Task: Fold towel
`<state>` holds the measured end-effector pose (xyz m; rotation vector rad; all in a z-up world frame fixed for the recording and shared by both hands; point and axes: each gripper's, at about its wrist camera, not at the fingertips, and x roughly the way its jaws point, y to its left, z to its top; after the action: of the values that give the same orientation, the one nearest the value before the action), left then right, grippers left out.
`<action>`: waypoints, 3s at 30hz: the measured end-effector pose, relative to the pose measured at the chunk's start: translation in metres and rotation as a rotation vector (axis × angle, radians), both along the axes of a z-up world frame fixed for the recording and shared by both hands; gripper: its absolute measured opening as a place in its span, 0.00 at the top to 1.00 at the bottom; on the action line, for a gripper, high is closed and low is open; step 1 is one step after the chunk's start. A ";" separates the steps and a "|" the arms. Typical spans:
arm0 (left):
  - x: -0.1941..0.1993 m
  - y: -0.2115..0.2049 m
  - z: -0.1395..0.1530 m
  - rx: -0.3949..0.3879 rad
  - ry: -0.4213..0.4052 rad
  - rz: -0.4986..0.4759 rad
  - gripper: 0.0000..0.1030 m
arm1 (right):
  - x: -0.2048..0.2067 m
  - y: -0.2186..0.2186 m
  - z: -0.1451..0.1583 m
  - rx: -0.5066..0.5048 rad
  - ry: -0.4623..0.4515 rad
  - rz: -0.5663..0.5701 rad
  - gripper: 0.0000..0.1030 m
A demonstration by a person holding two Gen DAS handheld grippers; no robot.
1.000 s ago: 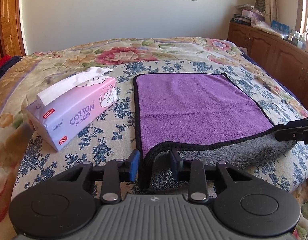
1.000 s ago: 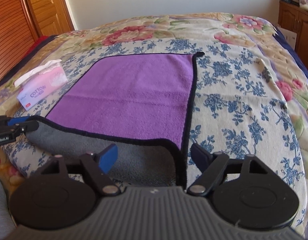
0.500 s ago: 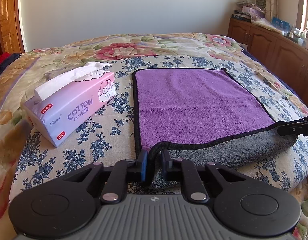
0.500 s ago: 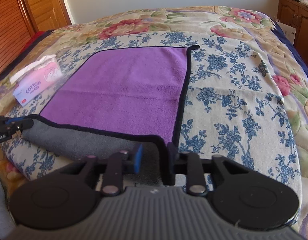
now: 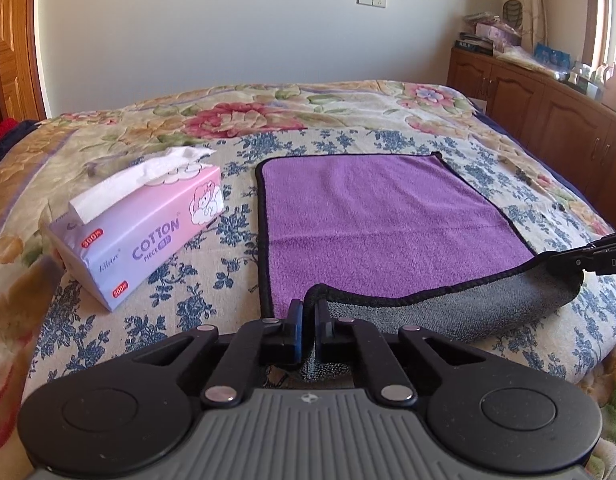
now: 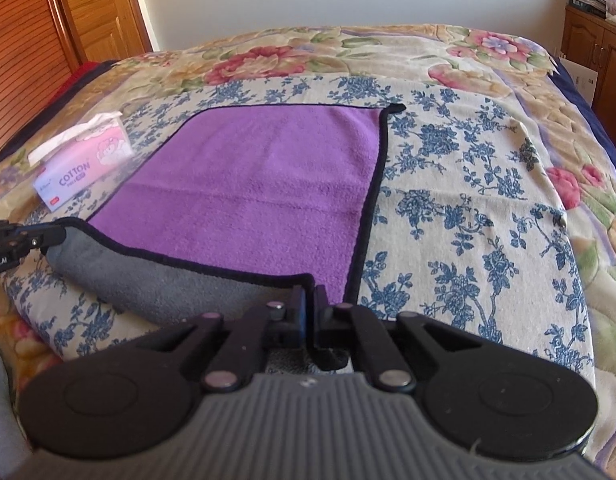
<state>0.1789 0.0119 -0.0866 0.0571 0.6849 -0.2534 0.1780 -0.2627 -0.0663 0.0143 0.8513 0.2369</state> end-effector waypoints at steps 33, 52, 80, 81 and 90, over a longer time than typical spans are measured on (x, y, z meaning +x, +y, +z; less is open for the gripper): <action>0.008 0.004 0.026 -0.062 -0.086 0.024 0.94 | 0.010 -0.003 0.024 0.026 -0.159 0.012 0.96; 0.022 -0.003 0.033 -0.025 -0.103 0.014 0.94 | 0.028 -0.002 0.022 -0.002 -0.186 0.055 0.96; 0.064 -0.013 0.028 0.005 -0.126 -0.003 0.94 | 0.060 0.003 0.023 -0.034 -0.250 0.097 0.96; 0.066 -0.013 0.028 0.006 -0.126 -0.002 0.94 | 0.061 0.003 0.024 -0.035 -0.253 0.099 0.96; 0.079 -0.017 0.029 0.023 -0.130 -0.003 0.94 | 0.070 0.003 0.027 -0.045 -0.281 0.104 0.96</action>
<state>0.2582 -0.0050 -0.0576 0.0959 0.5590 -0.2422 0.2481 -0.2592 -0.0396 -0.1032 0.5774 0.3091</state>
